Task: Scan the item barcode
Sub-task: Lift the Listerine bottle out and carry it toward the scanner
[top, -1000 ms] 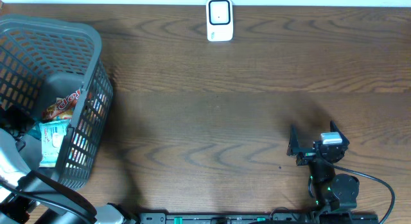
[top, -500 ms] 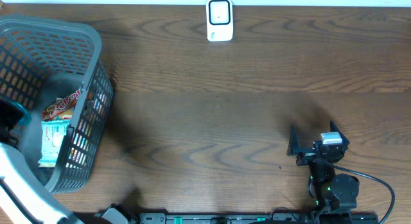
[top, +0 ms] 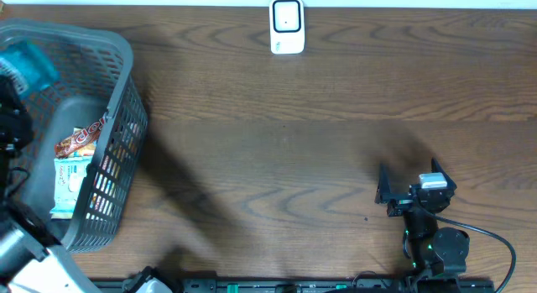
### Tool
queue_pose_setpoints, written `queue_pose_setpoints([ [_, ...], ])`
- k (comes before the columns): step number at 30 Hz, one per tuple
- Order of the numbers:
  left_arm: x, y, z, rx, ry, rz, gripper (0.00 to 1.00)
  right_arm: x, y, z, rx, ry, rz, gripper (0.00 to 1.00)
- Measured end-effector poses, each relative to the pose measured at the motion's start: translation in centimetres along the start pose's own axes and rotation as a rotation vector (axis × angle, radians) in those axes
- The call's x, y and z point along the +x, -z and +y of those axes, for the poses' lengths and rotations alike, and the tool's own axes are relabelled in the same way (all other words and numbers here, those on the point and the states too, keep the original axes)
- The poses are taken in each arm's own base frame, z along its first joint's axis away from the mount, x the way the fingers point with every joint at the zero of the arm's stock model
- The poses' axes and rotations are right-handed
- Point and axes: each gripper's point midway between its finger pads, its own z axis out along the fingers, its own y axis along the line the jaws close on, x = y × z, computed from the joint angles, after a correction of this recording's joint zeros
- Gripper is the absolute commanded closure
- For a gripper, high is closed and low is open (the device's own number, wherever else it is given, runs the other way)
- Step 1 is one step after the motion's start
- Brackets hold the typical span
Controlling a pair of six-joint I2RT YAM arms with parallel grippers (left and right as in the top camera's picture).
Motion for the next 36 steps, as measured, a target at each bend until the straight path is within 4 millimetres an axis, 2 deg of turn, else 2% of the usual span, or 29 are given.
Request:
queue_pose_setpoints([
  [3,1.4,0.1,-4.2,0.166,0.058,0.072,0.77,0.0,0.0,0.0,0.000,0.000,0.000,0.01],
  [6,4.8,-0.4,-9.1,0.347,0.093,0.215,0.77,0.0,0.0,0.0,0.000,0.000,0.000,0.01],
  [12,9.8,-0.4,-15.7,0.552,0.095,0.405,0.77,0.0,0.0,0.0,0.000,0.000,0.000,0.01],
  [14,12.2,-0.8,-17.7,0.595,0.095,0.483,0.77,0.0,0.0,0.0,0.000,0.000,0.000,0.01],
  [17,15.9,-1.9,-19.8,0.607,0.088,0.582,0.77,0.0,0.0,0.0,0.000,0.000,0.000,0.01],
  [21,21.4,-3.4,-21.7,0.582,0.044,0.697,0.77,0.0,0.0,0.0,0.000,0.000,0.000,0.01],
  [26,31.3,-4.7,-23.4,0.484,-0.104,0.846,0.77,0.0,0.0,0.0,0.000,0.000,0.000,0.01],
  [33,42.2,-4.6,-23.1,0.365,-0.388,0.941,0.77,0.0,0.0,0.0,0.000,0.000,0.000,0.01],
  [36,45.6,-4.3,-22.4,0.341,-0.534,0.957,0.77,0.0,0.0,0.0,0.000,0.000,0.000,0.01],
])
